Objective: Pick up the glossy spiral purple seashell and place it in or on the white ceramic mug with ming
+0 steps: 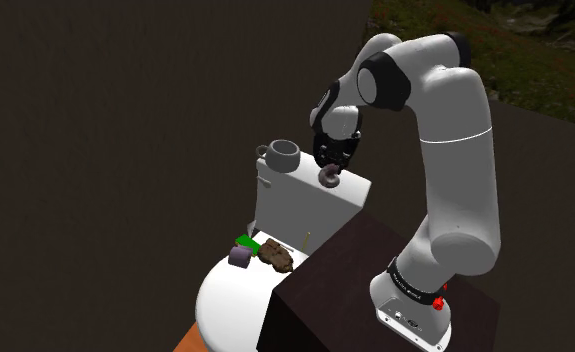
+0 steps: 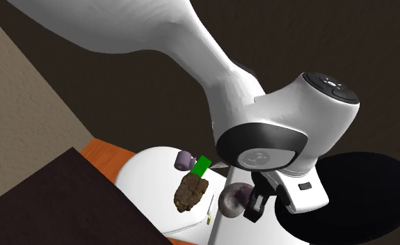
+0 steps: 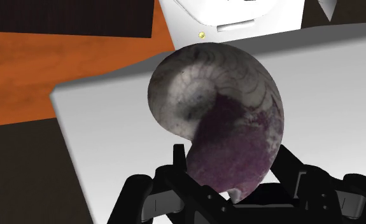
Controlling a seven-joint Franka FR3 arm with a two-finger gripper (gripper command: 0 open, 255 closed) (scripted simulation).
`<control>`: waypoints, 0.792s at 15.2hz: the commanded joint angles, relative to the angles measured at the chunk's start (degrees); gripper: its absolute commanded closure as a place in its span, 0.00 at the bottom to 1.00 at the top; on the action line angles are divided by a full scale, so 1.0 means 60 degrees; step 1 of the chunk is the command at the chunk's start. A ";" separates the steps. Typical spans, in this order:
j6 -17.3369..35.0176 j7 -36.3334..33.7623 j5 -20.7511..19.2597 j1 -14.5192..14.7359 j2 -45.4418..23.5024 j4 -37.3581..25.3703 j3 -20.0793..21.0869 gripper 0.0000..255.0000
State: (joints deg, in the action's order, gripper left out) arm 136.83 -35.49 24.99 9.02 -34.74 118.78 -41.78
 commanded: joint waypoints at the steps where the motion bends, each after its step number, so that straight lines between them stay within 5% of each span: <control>1: -0.0156 -0.0090 -0.0172 0.0142 0.0220 0.0050 -0.0177 1.00; 12: -0.1103 -0.0601 -0.1130 0.0836 0.1313 0.0047 -0.1067 1.00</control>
State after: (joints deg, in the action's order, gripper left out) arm 130.67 -38.81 18.78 13.62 -27.53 118.97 -47.67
